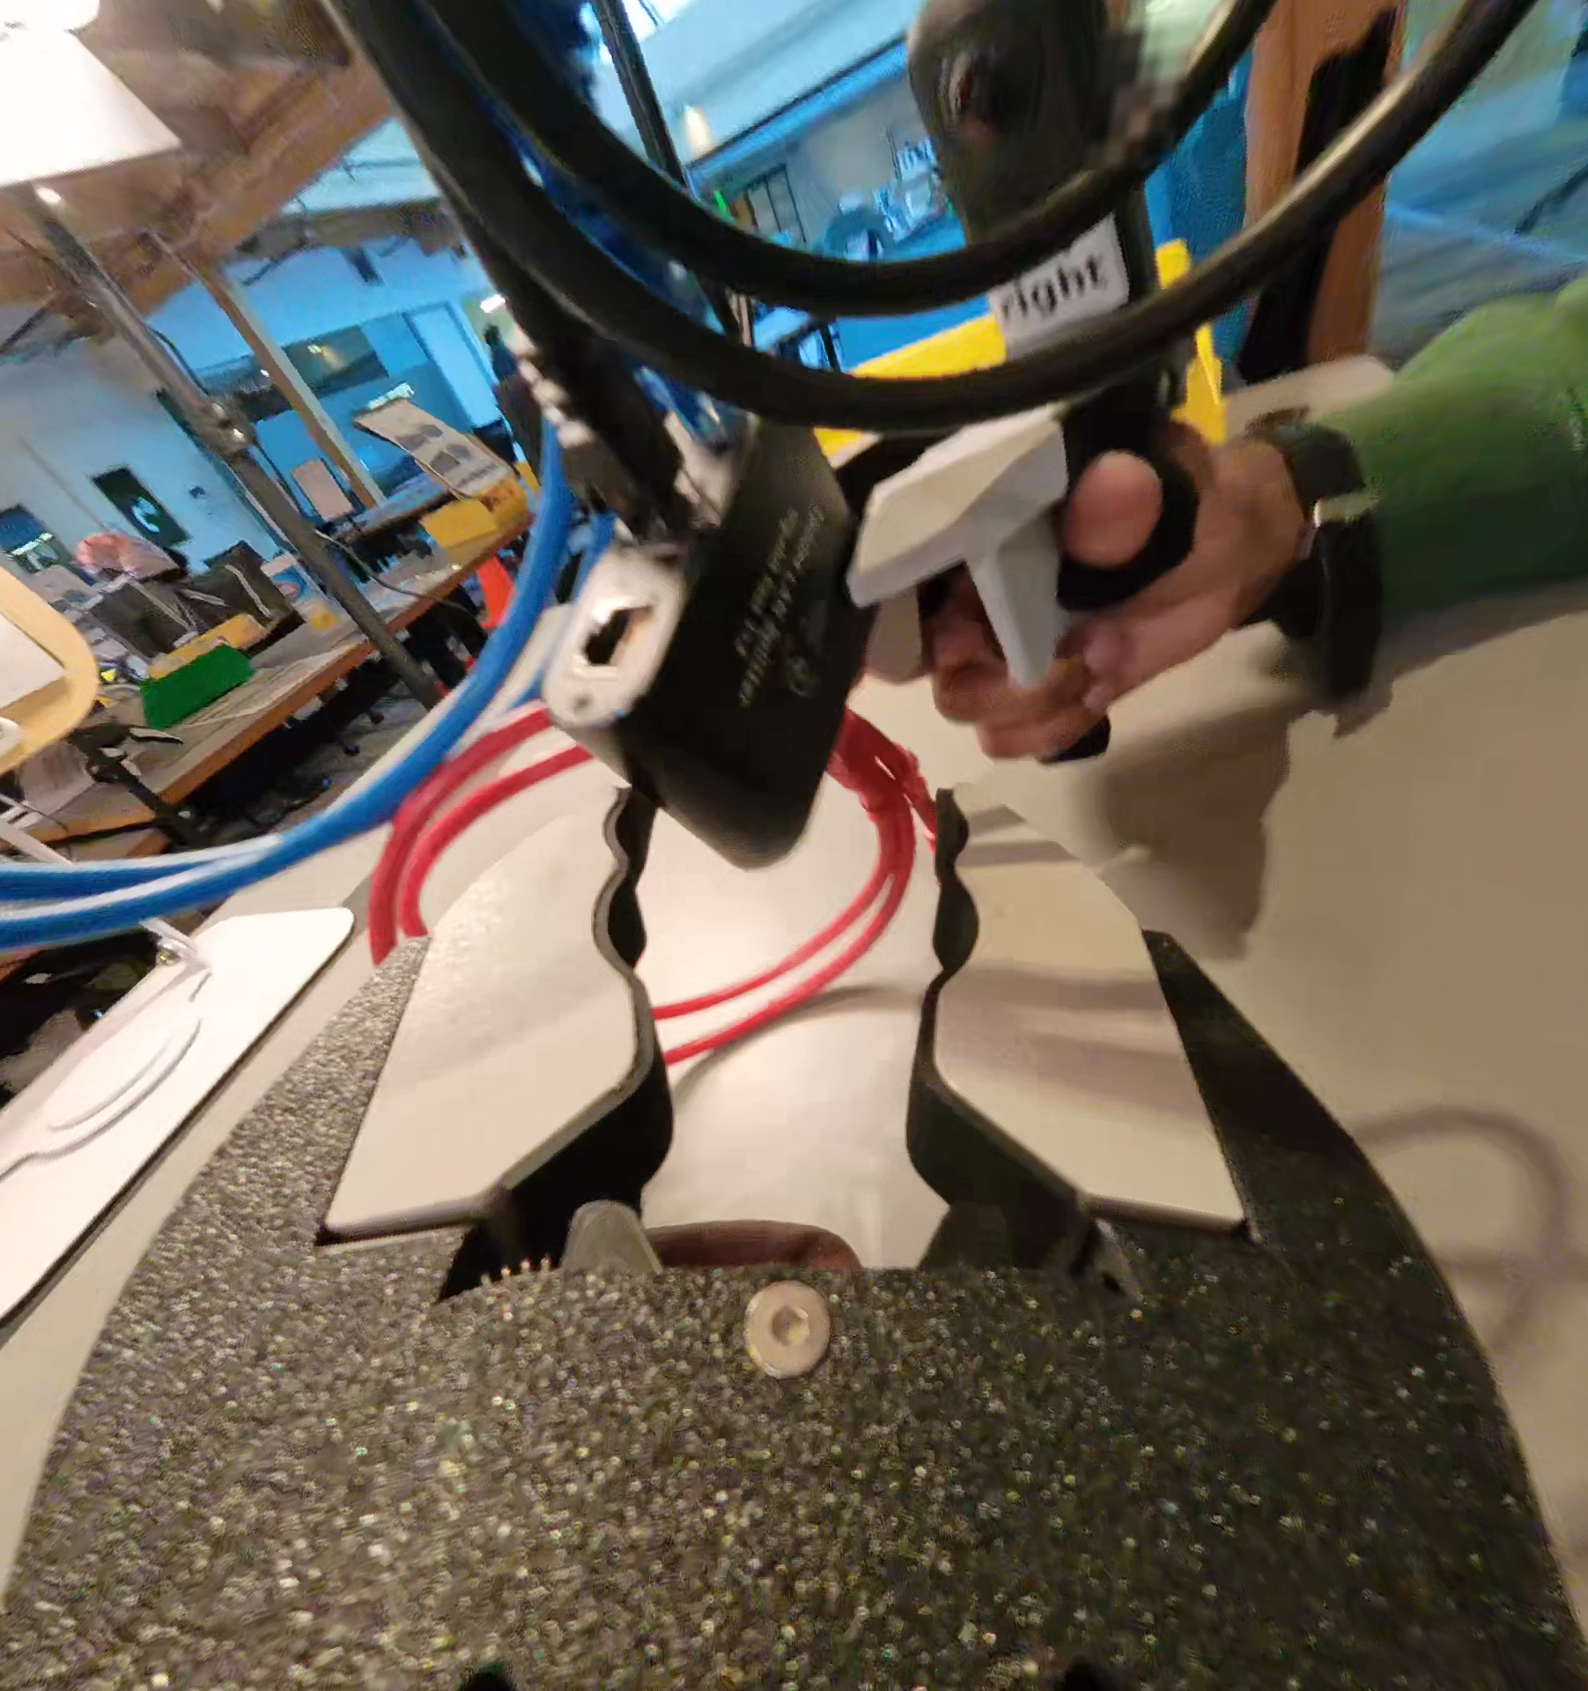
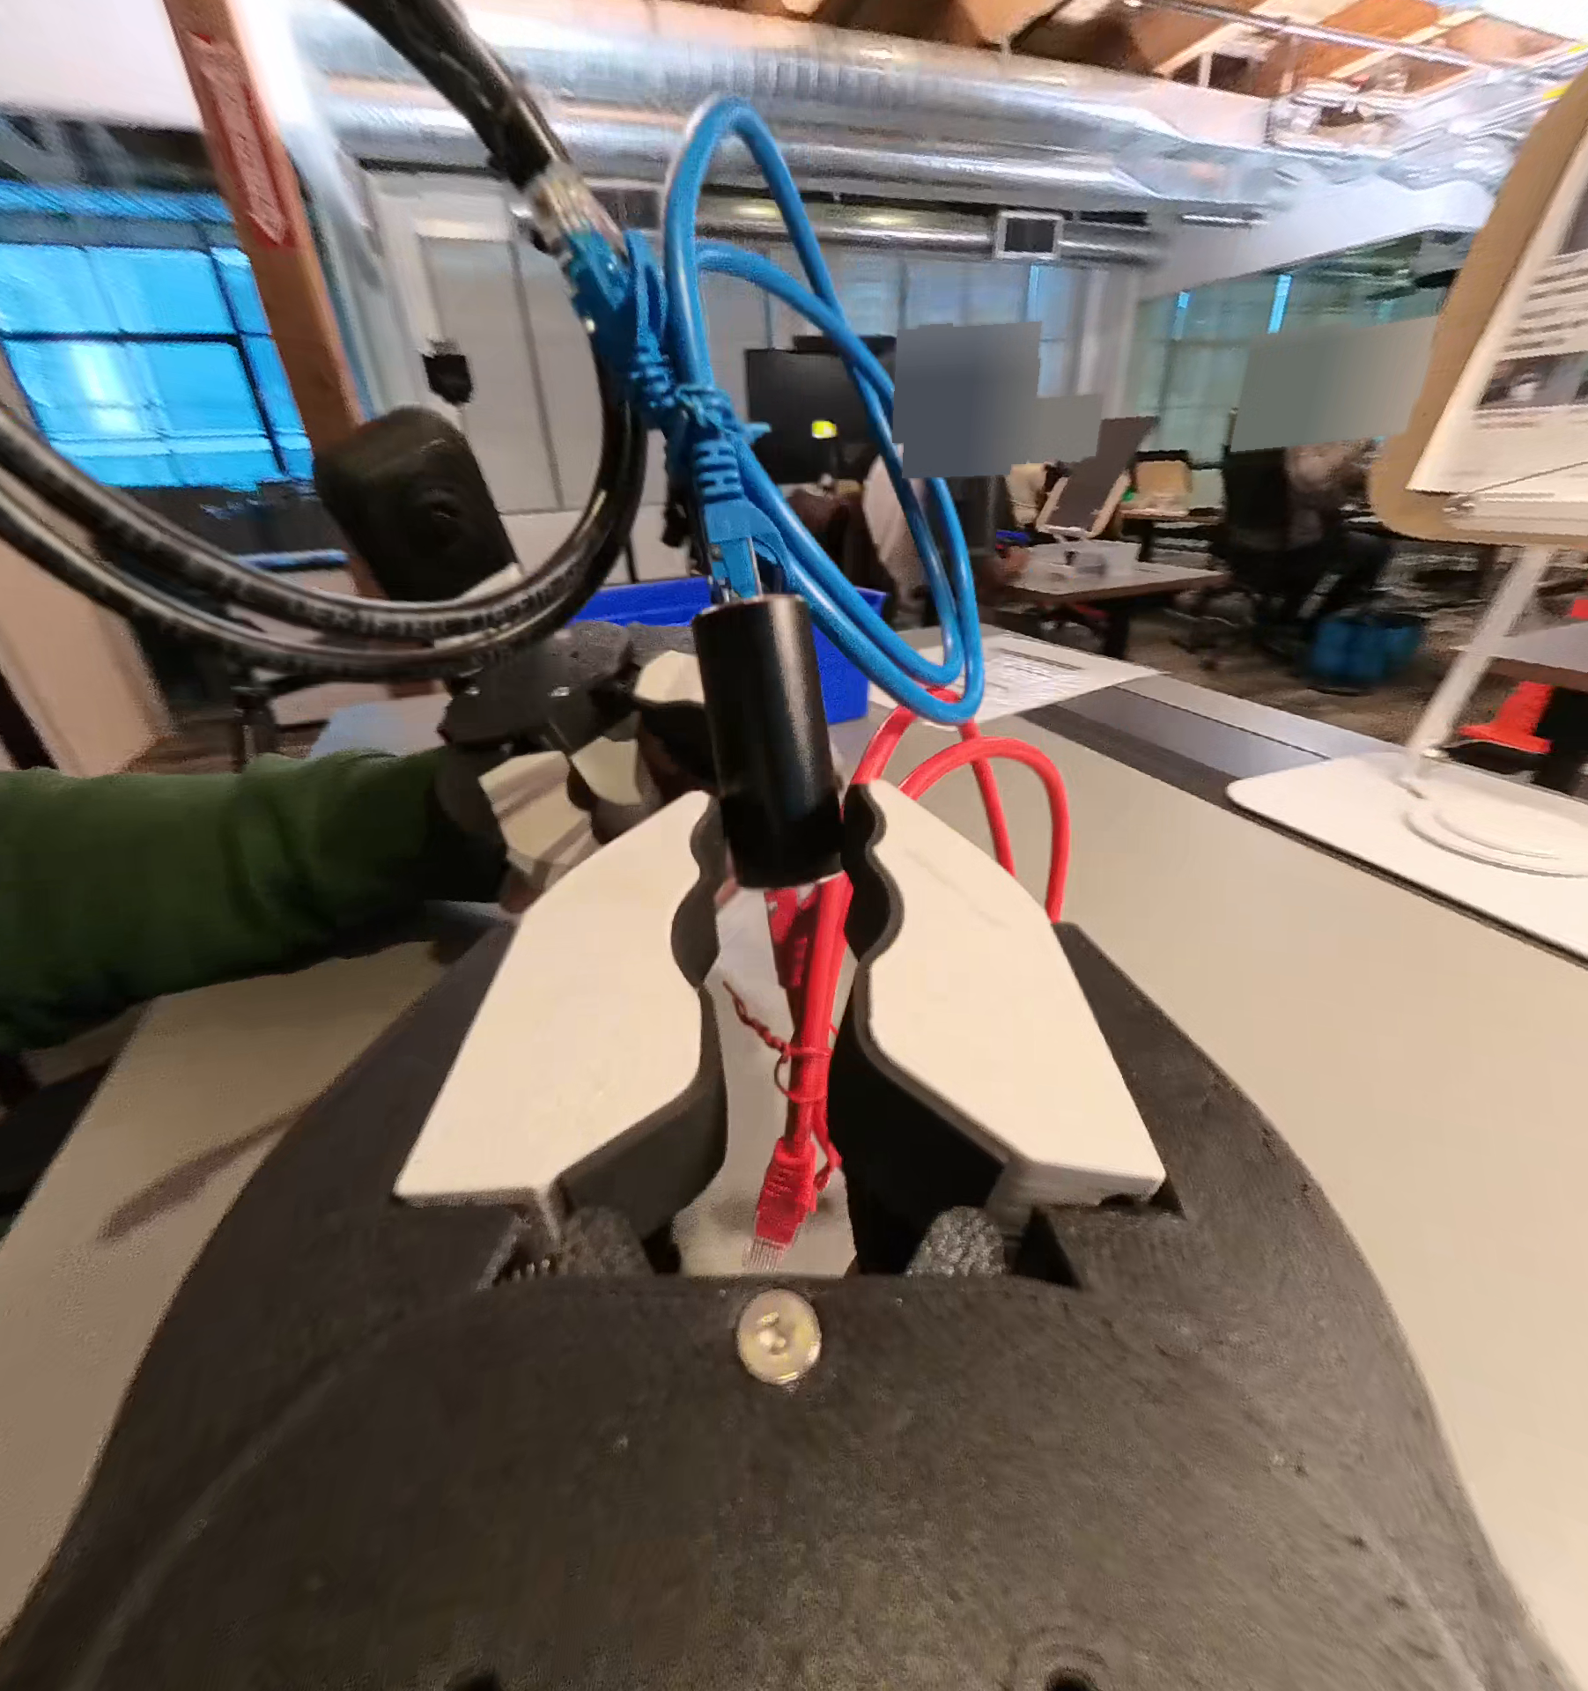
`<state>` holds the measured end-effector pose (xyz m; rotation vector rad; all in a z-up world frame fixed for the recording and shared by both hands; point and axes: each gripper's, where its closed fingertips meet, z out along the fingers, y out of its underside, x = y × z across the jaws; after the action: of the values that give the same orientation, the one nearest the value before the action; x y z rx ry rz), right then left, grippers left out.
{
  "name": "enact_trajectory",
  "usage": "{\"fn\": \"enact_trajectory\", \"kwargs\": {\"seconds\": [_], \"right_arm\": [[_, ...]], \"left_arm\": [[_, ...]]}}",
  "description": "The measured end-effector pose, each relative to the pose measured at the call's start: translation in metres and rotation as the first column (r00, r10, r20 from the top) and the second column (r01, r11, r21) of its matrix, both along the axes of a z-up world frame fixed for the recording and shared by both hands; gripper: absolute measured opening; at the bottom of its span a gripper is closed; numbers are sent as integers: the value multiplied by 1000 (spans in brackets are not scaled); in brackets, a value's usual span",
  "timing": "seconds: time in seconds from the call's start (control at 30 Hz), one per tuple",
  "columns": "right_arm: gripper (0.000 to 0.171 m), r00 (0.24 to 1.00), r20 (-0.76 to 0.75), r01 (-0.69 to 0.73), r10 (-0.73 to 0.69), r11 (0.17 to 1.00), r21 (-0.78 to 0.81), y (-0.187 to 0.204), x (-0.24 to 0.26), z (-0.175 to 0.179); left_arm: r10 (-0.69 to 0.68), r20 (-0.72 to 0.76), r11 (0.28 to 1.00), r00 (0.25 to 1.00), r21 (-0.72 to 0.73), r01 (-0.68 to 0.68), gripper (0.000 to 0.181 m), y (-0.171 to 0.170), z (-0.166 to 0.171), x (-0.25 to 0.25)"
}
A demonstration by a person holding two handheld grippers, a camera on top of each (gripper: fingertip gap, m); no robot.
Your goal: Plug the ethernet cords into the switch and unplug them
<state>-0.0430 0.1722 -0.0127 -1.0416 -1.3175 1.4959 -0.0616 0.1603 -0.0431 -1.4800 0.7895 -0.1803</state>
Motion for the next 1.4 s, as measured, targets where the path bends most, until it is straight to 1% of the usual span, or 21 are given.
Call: {"fn": "enact_trajectory", "kwargs": {"seconds": [0.13, 0.27, 0.37, 0.4, 0.47, 0.53, 0.63, 0.7, 0.73, 0.8, 0.83, 0.9, 0.97, 1.0, 1.07, 1.13, 1.2, 1.23, 1.3, 1.4], "right_arm": [[25, 992, 9, -123, 123, 992, 5, -17, 1, -5], [25, 977, 17, -214, 214, 977, 9, -32, 0, -10], [24, 969, 34, -246, 245, 969, 24, -40, -3, -15], [25, 968, 35, -247, 247, 969, 24, -42, -4, -15], [26, 973, 35, -230, 230, 973, 6, -39, -6, -14], [26, 978, 32, -206, 206, 979, -13, -35, -9, -12], [29, 990, 58, -129, 130, 991, -26, -24, -14, -16], [36, 995, 96, -40, 42, 999, -17, -10, -18, -21], [35, 994, 111, 8, -8, 1000, 0, -2, -19, -22], [30, 979, 136, 146, -153, 987, 60, 22, -18, -26], [30, 962, 148, 216, -229, 971, 98, 36, -16, -27], [30, 929, 144, 314, -341, 932, 181, 56, -9, -26], [30, 916, 95, 354, -389, 898, 260, 63, -1, -19], [29, 922, 66, 348, -381, 893, 287, 60, 1, -15], [28, 950, 24, 290, -311, 908, 303, 43, 3, -7], [25, 978, 14, 193, -206, 938, 287, 20, 4, -3], [24, 995, 55, 70, -86, 966, 248, -3, 4, -6], [23, 994, 108, 6, -28, 978, 207, -13, 3, -12], [24, 978, 188, -109, 89, 990, 94, -30, 4, -22], [25, 967, 202, -151, 156, 988, -38, -35, 4, -23]], "left_arm": [[48, 16, 997, 999, 66, -49, 66, 4, 16, 0], [-23, 16, 999, 1000, -32, 23, 71, 2, -1, 16], [-60, 1, 998, 998, -37, 60, 63, 1, -9, 27], [-54, 11, 998, 999, -31, 54, 61, 2, -8, 27], [-35, 23, 998, 999, -41, 36, 62, 4, -7, 24], [1, 11, 999, 1000, -34, -1, 58, 7, -4, 20], [102, -50, 995, 993, -1, -103, 53, 14, -2, 10], [192, -112, 981, 975, 28, -190, 52, 18, -2, -1], [237, -142, 971, 961, 47, -233, 51, 20, -2, -8], [325, -186, 945, 927, 96, -312, 51, 23, 0, -22], [373, -211, 927, 904, 127, -353, 51, 23, 2, -29], [486, -291, 872, 824, 220, -437, 51, 24, 6, -46], [591, -394, 804, 704, 359, -474, 51, 23, 13, -60], [630, -445, 774, 637, 429, -466, 51, 22, 16, -63], [675, -524, 734, 520, 549, -401, 51, 19, 20, -61], [697, -574, 711, 430, 633, -307, 50, 17, 21, -53], [724, -600, 682, 340, 698, -221, 50, 17, 23, -45], [739, -603, 666, 298, 721, -192, 51, 17, 23, -42], [767, -599, 637, 231, 754, -162, 51, 18, 25, -41], [794, -587, 607, 158, 782, -143, 50, 21, 26, -44]]}}
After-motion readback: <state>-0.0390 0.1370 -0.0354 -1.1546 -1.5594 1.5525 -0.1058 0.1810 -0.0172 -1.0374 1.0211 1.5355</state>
